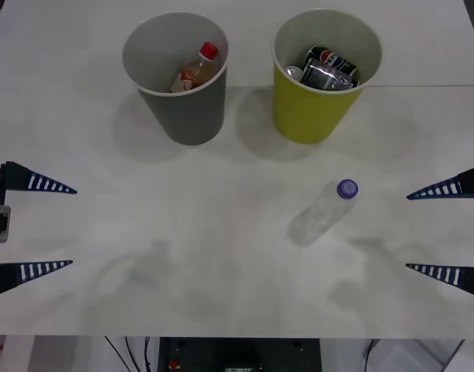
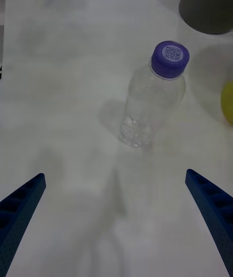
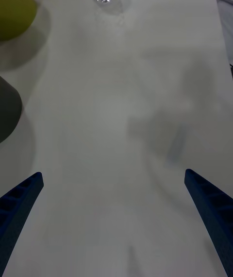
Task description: Put the can into the green bin and the plastic bottle into the gray bin
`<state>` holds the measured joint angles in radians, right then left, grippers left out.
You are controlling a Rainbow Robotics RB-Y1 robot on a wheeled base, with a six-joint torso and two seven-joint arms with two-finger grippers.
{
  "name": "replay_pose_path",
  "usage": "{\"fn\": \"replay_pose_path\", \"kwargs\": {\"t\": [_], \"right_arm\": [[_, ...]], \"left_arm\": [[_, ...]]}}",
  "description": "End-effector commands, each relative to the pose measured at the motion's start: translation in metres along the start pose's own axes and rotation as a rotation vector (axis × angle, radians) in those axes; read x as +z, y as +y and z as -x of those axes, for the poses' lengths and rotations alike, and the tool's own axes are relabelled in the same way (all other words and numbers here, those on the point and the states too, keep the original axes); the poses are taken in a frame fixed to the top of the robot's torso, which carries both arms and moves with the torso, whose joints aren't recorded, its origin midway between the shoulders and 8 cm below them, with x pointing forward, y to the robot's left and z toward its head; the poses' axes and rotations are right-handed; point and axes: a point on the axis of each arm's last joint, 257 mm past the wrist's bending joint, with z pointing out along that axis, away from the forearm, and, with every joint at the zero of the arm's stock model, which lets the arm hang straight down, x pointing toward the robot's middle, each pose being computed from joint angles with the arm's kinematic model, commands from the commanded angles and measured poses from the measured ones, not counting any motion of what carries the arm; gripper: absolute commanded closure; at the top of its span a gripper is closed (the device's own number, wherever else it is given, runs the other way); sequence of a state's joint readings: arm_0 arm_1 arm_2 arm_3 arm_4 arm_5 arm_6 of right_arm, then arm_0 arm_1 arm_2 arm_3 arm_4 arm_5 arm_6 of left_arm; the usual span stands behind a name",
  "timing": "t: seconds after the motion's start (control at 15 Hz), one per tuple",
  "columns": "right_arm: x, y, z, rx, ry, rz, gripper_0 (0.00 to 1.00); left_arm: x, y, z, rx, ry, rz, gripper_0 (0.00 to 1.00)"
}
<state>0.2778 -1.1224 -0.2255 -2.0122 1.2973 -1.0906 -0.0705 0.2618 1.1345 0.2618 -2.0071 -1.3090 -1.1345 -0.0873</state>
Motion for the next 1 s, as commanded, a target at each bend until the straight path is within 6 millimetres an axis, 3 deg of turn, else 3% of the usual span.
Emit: {"fn": "replay_pose_path", "kwargs": {"t": [0.07,0.53,1.0], "right_arm": [[0.001,-0.003,-0.005,0.014,-0.013,-0.024,0.00],[0.019,0.000,-0.015,0.106,-0.103,-0.102,0.00],[0.052,0.011,-0.023,0.246,-0.224,-0.187,0.00]], "left_arm": [[0.000,0.000,0.000,0.000,0.000,0.000,0.00],[0.000,0.000,0.000,0.000,0.000,0.000,0.00],[0.000,0.000,0.000,0.000,0.000,0.000,0.00]]}}
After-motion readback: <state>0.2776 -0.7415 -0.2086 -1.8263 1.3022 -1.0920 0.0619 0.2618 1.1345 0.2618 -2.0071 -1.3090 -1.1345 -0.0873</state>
